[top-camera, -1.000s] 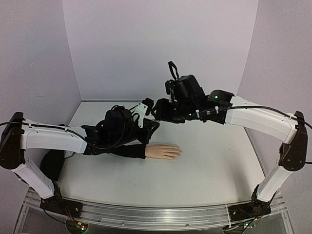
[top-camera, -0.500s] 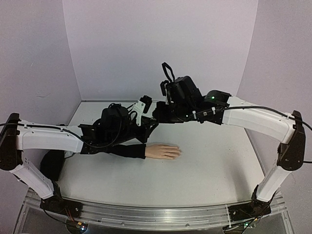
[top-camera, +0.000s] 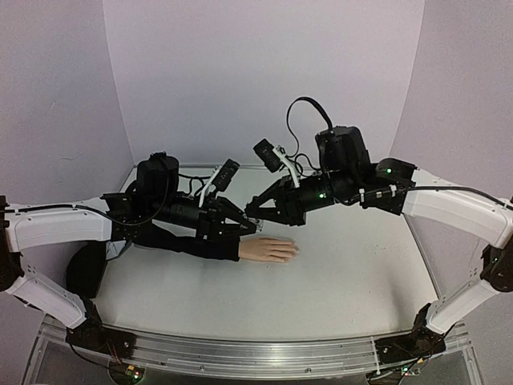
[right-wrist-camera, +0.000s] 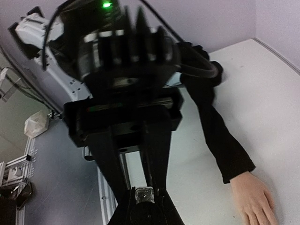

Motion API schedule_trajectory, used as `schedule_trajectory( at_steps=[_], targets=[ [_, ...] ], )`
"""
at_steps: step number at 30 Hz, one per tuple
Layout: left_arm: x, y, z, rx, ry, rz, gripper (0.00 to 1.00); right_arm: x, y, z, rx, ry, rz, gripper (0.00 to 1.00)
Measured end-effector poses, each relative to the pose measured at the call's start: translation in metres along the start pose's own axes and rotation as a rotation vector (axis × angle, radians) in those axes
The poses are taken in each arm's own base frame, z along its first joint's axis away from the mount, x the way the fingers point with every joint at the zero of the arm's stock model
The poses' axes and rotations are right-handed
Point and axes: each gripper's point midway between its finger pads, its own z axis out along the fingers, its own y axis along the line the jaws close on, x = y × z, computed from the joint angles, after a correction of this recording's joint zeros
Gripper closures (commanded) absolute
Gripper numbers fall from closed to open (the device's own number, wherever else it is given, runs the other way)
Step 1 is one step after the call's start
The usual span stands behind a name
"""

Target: Paint the nails

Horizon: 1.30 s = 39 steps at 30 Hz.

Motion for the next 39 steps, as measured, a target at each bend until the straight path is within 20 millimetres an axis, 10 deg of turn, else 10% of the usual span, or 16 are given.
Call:
schedule_trajectory(
  at_steps=[2, 7, 10, 18, 39],
  targets=[
    [0.001, -0.005, -0.002, 0.036, 0.009, -0.005, 1.0, 0.0, 0.005, 0.001, -0.036, -0.011, -0.011, 0.89],
    [-0.004, 0.016, -0.002, -0.116, -0.02, -0.002, 1.0, 0.0, -0.007, -0.001, 0.046, -0.048, 0.008, 0.2],
    [-0.012, 0.05, -0.005, -0.348, -0.065, 0.005, 1.0, -0.005, -0.024, -0.006, 0.182, -0.093, 0.052, 0.13],
    [-0.034, 0.101, -0.026, -0.745, -0.178, 0.036, 1.0, -0.008, -0.071, -0.03, 0.504, -0.201, 0.287, 0.29],
    [-0.026, 0.108, -0.01, -0.829, -0.159, 0.069, 1.0, -0.031, -0.101, 0.006, 0.681, -0.166, 0.331, 0.88]
  ],
)
